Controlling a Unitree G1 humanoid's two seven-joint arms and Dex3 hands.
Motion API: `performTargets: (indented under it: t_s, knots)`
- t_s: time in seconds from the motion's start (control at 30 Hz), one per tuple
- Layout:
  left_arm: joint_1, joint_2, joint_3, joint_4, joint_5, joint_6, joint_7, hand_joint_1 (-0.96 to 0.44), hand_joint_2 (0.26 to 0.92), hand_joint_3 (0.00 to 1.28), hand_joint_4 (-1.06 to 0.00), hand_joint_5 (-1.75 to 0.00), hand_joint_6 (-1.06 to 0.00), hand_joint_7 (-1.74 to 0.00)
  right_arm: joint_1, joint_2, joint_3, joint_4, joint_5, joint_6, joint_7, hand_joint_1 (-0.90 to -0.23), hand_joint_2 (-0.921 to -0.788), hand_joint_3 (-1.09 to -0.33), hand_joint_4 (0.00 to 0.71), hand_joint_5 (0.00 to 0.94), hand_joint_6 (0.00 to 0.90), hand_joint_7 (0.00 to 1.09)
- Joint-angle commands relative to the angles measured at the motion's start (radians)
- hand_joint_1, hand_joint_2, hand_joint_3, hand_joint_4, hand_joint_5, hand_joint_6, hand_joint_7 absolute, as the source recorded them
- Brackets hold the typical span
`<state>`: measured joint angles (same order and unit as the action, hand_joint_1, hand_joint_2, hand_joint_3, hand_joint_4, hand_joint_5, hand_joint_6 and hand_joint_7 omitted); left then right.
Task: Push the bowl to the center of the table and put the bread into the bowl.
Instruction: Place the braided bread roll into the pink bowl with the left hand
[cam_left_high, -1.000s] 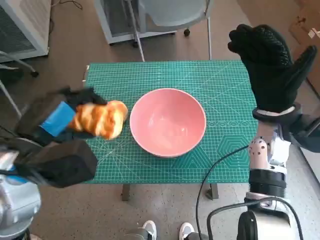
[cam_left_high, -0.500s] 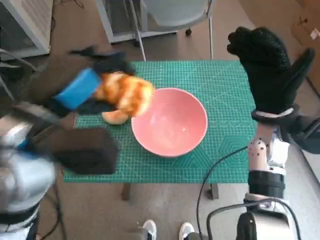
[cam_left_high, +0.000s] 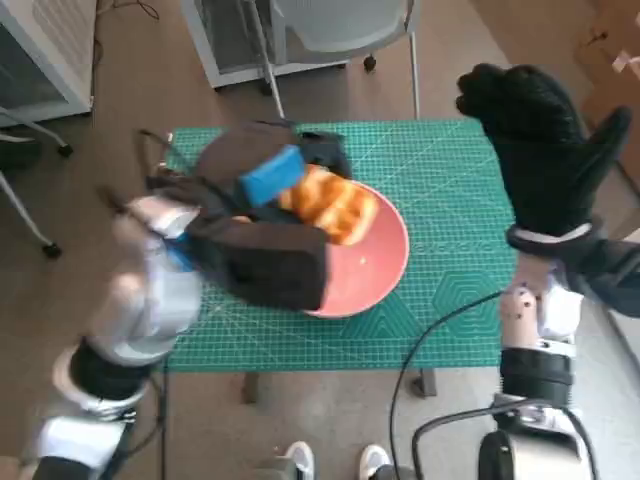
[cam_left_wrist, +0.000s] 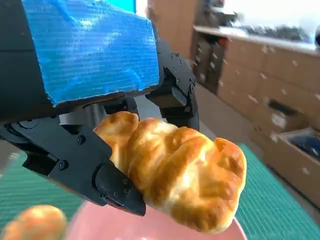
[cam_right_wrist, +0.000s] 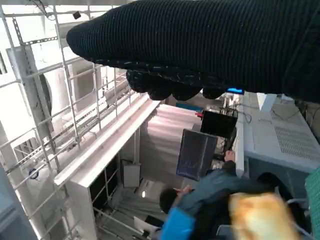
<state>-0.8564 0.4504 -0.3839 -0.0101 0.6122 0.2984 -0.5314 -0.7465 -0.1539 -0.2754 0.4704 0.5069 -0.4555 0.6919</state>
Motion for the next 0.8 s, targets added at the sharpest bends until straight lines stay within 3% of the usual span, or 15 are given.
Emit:
performTargets:
  t_s: [0.03,0.3,0.37,0.4,0.43,0.5,0.53,0.63,0.8]
  knots:
    - [-0.026,-0.014,0.003,0.091,-0.003,-0.053,0.034,0.00,0.919,0.04,-0.73,-1.18,-0.66,-1.08,0.041,-0.008,-0.003,-0.016,-0.010,0.006,-0.017,-0.667,-0.921,-0.715,0.296,0.000,0.397,0.00]
    - [-0.027,-0.034,0.017,0.179,-0.015,-0.087,0.046,0.00,0.920,0.05,-0.73,-1.18,-0.64,-1.09,0.060,-0.011,0.001,-0.039,-0.021,0.011,-0.045,-0.666,-0.921,-0.722,0.293,0.000,0.394,0.00]
    - [-0.027,-0.038,0.023,0.197,-0.028,-0.090,0.039,0.00,0.920,0.12,-0.66,-1.23,-0.53,-1.21,0.062,-0.012,0.001,-0.042,-0.025,0.012,-0.054,-0.667,-0.921,-0.722,0.292,0.000,0.394,0.00]
    - [-0.027,-0.039,0.025,0.202,-0.032,-0.090,0.035,0.01,0.885,0.12,-0.55,-0.92,-0.46,-0.97,0.063,-0.012,0.002,-0.044,-0.026,0.012,-0.057,-0.667,-0.921,-0.723,0.292,0.000,0.393,0.00]
    - [-0.027,-0.038,0.024,0.203,-0.034,-0.085,0.025,0.02,0.872,0.10,-0.53,-0.62,-0.46,-0.72,0.064,-0.012,0.003,-0.046,-0.027,0.012,-0.060,-0.668,-0.921,-0.723,0.292,0.000,0.393,0.00]
    - [-0.026,-0.031,0.021,0.199,-0.037,-0.075,0.004,-0.01,0.843,0.06,-0.38,-0.32,-0.41,-0.42,0.065,-0.012,0.005,-0.047,-0.030,0.012,-0.065,-0.668,-0.921,-0.723,0.291,0.000,0.393,0.00]
    - [-0.024,-0.028,0.019,0.196,-0.038,-0.070,-0.006,-0.07,0.815,0.04,-0.26,-0.21,-0.35,-0.28,0.065,-0.012,0.006,-0.047,-0.032,0.011,-0.067,-0.668,-0.921,-0.724,0.291,0.000,0.392,0.00]
    - [-0.019,-0.013,0.016,0.174,-0.038,-0.054,-0.047,-0.20,0.775,0.02,-0.09,-0.07,-0.26,-0.10,0.064,-0.010,0.006,-0.045,-0.036,0.010,-0.071,-0.668,-0.921,-0.723,0.289,0.000,0.389,0.00]
    - [-0.019,0.009,0.014,0.143,-0.037,-0.049,-0.107,-0.38,0.757,0.00,-0.01,-0.01,-0.20,-0.02,0.062,-0.007,0.009,-0.041,-0.034,0.011,-0.071,-0.669,-0.921,-0.720,0.288,0.000,0.386,0.00]
